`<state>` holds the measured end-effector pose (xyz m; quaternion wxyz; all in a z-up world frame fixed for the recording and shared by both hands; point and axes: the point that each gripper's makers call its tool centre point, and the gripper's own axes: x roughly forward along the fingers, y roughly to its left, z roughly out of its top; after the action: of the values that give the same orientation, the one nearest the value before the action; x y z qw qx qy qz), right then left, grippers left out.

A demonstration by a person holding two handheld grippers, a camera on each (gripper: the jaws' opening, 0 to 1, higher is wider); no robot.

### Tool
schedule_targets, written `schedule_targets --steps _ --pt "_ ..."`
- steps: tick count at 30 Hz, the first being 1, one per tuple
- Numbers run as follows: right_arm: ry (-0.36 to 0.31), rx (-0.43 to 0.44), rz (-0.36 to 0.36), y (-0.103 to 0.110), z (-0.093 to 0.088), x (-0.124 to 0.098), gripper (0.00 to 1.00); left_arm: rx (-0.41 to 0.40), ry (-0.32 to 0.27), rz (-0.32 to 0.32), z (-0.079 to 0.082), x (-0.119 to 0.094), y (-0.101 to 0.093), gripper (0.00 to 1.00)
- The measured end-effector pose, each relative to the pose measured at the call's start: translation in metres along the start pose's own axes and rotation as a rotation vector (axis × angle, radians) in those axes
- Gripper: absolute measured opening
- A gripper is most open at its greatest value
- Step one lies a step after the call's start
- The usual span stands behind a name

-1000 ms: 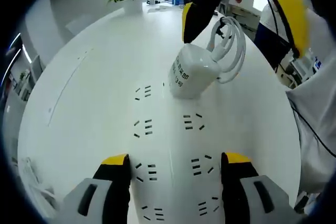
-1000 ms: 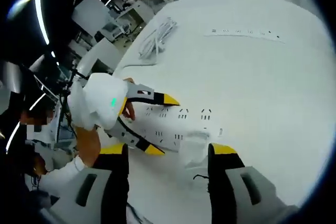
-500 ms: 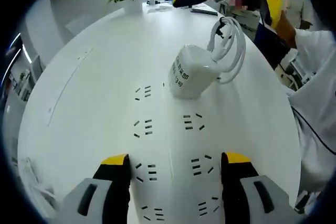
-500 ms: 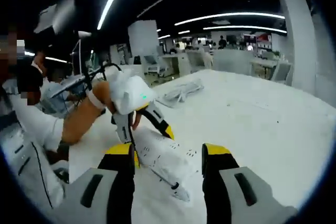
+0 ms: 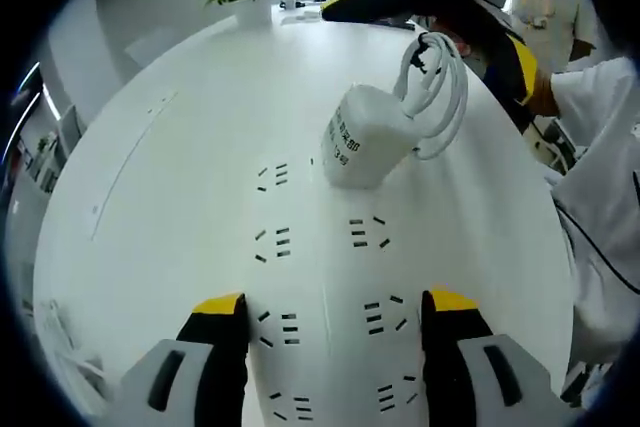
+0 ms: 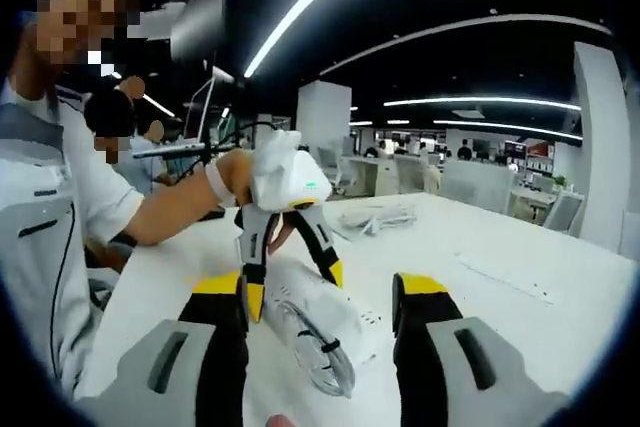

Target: Straighten the power strip on the desk, plug the charger into it

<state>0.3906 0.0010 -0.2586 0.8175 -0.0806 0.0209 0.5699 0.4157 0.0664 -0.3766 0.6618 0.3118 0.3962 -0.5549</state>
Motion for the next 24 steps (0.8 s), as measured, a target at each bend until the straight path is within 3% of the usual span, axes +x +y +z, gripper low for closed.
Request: schedule_targets --steps 6,14,19,24 --pt "0.019 -0.026 0.023 -0.003 -0.013 0.007 0.78 0.001 -0.003 -0.001 -0.002 0.0 0.0 0.71" --pt "0.083 -0.112 0.05 -0.012 -0.033 0.014 0.75 0.001 -0.003 -0.001 -0.003 0.0 0.001 0.71" --pt "0.111 -0.108 0.102 -0.019 -0.049 0.018 0.62 0.001 -0.003 -0.001 -0.002 0.0 0.001 0.71" --pt "0.128 -0.172 0.139 -0.024 -0.059 0.021 0.59 0.001 -0.005 -0.001 -0.002 0.001 0.001 0.71"
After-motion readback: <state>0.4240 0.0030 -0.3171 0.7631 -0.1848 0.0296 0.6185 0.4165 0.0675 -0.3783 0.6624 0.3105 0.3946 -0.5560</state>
